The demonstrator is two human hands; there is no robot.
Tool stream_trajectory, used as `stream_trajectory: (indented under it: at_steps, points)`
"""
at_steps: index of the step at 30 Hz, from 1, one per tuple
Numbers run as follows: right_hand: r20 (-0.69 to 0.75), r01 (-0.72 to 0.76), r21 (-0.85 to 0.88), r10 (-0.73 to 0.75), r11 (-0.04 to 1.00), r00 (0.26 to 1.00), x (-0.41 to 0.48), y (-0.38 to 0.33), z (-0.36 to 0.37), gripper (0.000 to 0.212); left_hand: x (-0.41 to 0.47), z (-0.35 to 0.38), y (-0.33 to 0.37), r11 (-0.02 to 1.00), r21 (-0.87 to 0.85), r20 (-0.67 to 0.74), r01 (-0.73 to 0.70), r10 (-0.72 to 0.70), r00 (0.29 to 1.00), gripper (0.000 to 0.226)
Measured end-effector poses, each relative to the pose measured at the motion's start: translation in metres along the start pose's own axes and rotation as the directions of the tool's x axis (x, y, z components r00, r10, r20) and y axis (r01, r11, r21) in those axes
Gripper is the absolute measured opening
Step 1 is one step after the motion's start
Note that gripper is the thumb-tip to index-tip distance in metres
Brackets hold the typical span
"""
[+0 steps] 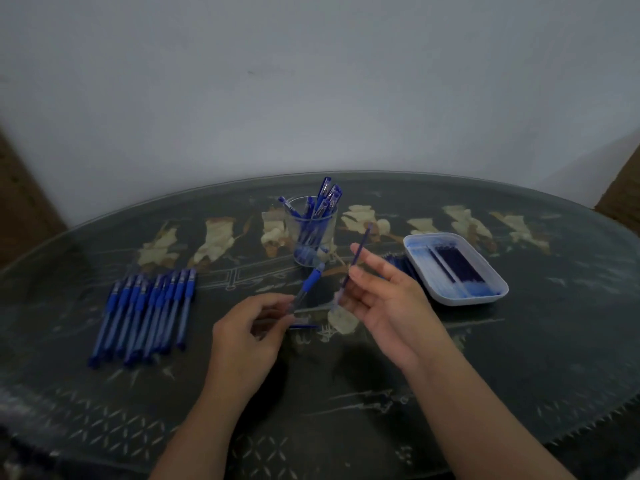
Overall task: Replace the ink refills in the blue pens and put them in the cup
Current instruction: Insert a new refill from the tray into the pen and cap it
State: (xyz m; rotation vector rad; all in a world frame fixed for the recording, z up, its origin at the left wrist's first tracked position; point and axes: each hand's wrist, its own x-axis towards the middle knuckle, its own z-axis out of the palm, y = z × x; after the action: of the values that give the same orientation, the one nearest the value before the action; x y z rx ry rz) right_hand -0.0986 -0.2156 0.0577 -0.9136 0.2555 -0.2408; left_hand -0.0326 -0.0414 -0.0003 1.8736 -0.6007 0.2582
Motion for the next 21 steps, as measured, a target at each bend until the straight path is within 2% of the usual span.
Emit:
stream_trajectory:
  at_steps: [5,10,21]
  points:
    - [-0.064,0.046,0.122,-0.039,0.991,0.997,0.005,-0.003,-0.002,0.027,0.001,-0.001,-0.002,0.995,0.079,-0.005,-0.061,0.061,0.998,0.038]
    - [-0.075,0.090,0.225,-0.075,0.970,0.994,0.009,-0.006,-0.004,0.026,0.002,0.000,-0.005,0.986,0.116,0.010,-0.118,0.118,0.993,0.036]
    - [-0.076,0.081,0.184,-0.068,0.980,0.995,0.011,-0.002,-0.006,0.029,0.002,0.000,-0.007,0.986,0.119,0.030,-0.119,0.116,0.993,0.037]
